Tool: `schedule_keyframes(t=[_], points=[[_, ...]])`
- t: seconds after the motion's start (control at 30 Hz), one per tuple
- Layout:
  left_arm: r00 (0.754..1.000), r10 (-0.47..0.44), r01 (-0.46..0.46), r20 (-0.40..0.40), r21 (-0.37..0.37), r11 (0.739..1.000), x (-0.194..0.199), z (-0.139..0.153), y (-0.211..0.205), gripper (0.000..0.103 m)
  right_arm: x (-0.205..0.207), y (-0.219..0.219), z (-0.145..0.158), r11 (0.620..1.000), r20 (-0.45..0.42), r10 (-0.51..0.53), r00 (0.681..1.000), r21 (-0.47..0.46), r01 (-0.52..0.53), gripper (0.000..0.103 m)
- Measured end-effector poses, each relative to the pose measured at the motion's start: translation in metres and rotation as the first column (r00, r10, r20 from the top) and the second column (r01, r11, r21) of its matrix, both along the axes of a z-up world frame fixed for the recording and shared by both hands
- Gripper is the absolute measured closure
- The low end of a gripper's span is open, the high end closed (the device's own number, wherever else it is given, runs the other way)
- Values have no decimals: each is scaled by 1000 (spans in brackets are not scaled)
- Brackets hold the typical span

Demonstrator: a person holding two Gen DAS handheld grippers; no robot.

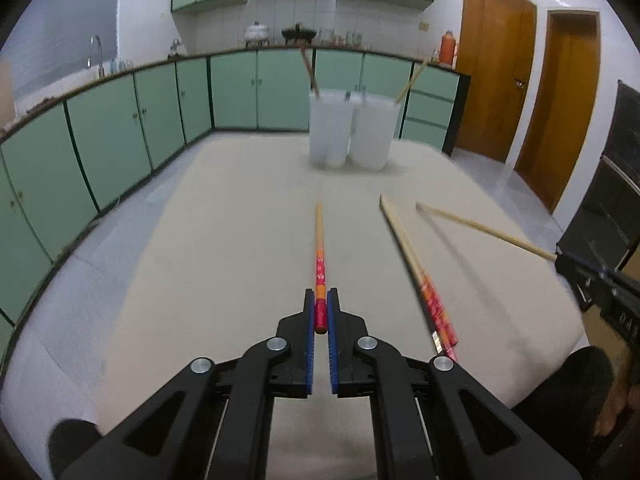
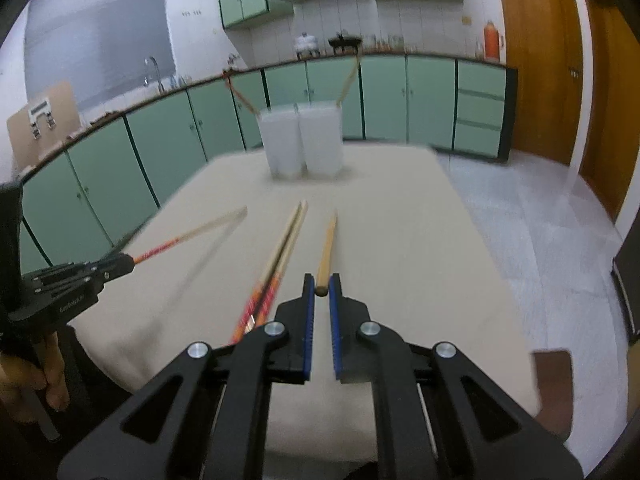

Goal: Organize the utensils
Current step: 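Carry both held chopsticks to the white holders and lower them in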

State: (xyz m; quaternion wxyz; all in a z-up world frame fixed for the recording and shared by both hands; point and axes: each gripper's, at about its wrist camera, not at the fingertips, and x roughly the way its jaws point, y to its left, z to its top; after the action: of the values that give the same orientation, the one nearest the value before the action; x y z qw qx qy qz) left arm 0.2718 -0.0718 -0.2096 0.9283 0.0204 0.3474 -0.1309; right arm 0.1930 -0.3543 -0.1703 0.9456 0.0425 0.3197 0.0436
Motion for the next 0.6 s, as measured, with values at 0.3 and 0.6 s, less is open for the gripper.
schedule_keyframes(t=[0.3,0.6], points=[[997,-53,56,57,-57,997,5,74,14,97,18,-7,87,998,103,69,992,-14,-68,97],[991,-116,110,-62,-93,990,48,90,20,97,76,0,101,987,0,146,989,-68,-146,97]])
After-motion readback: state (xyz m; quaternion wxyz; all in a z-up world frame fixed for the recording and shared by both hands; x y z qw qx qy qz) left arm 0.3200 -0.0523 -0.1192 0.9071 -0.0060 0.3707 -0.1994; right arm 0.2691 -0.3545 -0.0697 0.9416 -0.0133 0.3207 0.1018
